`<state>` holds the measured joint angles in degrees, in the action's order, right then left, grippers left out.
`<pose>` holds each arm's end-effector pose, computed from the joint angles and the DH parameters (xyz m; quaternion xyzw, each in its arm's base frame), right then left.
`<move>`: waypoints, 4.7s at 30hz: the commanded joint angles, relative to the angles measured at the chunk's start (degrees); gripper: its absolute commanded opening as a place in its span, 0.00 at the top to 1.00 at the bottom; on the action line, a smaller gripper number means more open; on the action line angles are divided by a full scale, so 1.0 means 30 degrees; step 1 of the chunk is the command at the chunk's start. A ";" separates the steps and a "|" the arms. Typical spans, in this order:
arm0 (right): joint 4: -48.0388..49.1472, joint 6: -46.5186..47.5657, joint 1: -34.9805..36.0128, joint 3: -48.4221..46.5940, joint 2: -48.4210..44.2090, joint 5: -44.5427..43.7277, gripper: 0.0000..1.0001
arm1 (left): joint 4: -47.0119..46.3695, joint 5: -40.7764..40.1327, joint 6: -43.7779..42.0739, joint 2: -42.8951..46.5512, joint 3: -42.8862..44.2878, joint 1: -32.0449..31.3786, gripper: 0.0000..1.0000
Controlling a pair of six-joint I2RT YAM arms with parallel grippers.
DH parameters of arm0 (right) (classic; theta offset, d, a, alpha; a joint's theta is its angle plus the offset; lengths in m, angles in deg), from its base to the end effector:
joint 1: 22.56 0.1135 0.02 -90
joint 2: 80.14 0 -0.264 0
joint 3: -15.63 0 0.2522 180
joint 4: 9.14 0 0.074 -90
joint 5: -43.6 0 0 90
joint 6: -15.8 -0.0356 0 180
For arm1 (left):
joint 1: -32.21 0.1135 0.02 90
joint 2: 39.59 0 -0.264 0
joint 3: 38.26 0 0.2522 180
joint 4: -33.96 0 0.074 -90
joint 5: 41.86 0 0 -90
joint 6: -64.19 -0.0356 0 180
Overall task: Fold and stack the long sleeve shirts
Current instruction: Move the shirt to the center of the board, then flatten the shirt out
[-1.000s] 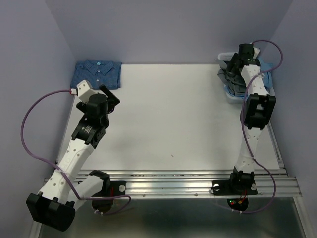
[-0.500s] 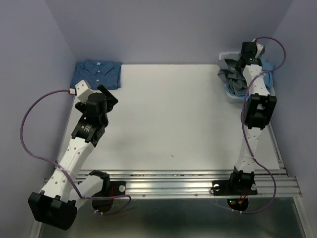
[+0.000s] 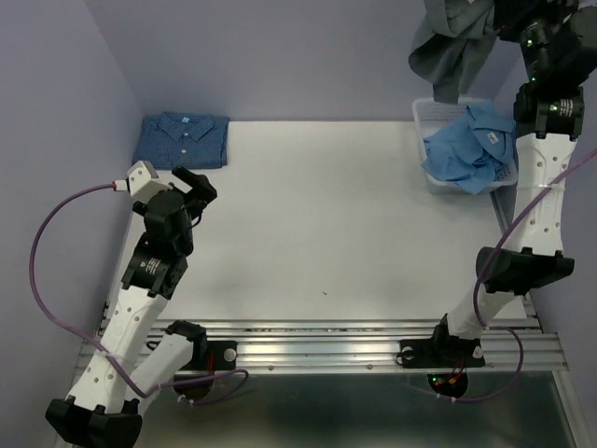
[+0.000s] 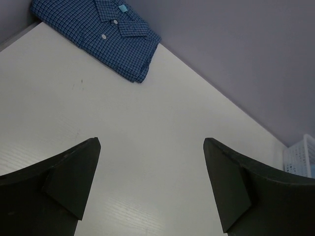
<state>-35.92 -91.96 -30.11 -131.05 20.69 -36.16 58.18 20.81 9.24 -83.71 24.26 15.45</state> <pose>0.3461 -0.0395 0.5894 0.0557 0.5798 0.1238 0.8034 0.1722 -0.0348 0.3662 -0.2709 0.6868 -0.1269 0.6625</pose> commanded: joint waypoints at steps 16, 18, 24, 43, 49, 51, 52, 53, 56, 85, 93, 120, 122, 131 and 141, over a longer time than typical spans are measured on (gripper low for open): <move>-0.5649 0.1757 0.3220 1.2215 -0.5506 0.3873 0.00 | 0.1345 0.0058 -0.0052 0.1669 0.0800 0.0135 0.01; -0.5710 0.1555 0.3220 1.4414 -0.6449 -0.1039 0.00 | 0.1668 0.0175 -0.0081 0.1611 0.0916 0.0165 0.01; -0.5476 0.1671 0.3220 1.8436 -0.8065 -0.2307 0.00 | 0.1555 0.2338 -0.0285 0.0499 0.0275 0.0164 0.01; -0.6206 -0.0232 0.4861 2.6638 -0.8212 0.0541 0.00 | -0.2547 1.4735 -0.2573 -0.7759 -0.3682 -0.0128 0.01; -0.7056 -0.0702 0.4861 2.7111 -0.8563 -0.0102 0.00 | -0.2346 1.3948 -0.1838 -1.0720 -0.3245 -0.0596 0.01; -0.7409 -0.0673 0.4861 2.7052 -0.8826 -0.0220 0.00 | -0.2052 1.2806 -0.2101 -1.1512 -0.2747 -0.0860 0.01; -0.7525 -0.0643 0.4861 2.7023 -0.8885 -0.0249 0.00 | -0.1819 1.2454 -0.2305 -1.1776 -0.2107 -0.0948 0.01; -0.7672 -0.0672 0.4861 2.7081 -0.9002 -0.0278 0.00 | -0.1729 1.1958 -0.2366 -1.2271 -0.1810 -0.1181 0.01; -0.7703 -0.0818 0.4861 2.7314 -0.9149 -0.0279 0.00 | -0.1640 1.1282 -0.2658 -1.3299 -0.0784 -0.1795 0.01; -0.7471 -0.3542 0.9986 2.8195 -0.5751 -0.3818 0.72 | 0.2342 0.7589 -0.3685 -1.2046 0.3378 -0.3791 1.00; -0.4748 -0.2694 0.9988 2.4132 -0.9726 -0.6457 0.99 | 0.2783 0.6007 -0.3801 -0.8705 0.4899 -0.3761 1.00; 0.2904 0.6680 0.9988 1.4248 -1.5099 -1.8206 0.99 | -0.0383 -0.2724 -0.6147 0.1907 0.9999 -0.3761 1.00; 0.2524 0.6623 0.9988 1.4743 -1.4486 -1.8703 0.99 | 0.0407 -0.3075 -0.5854 0.0623 0.9999 -0.3790 1.00; 0.1030 0.3674 0.9669 1.9312 -1.0825 -1.7839 0.99 | 0.2639 0.1829 -0.3129 -0.5441 0.6871 -0.0377 1.00; -0.3424 0.0118 0.6355 1.7121 -0.1388 -0.8160 0.52 | 0.2431 0.6884 -0.3947 -1.3505 0.7653 0.2303 0.01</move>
<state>-41.47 -88.55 -11.10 -73.85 15.14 -68.07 66.16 38.29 -1.14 -124.14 40.34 22.29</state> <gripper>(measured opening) 0.365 0.981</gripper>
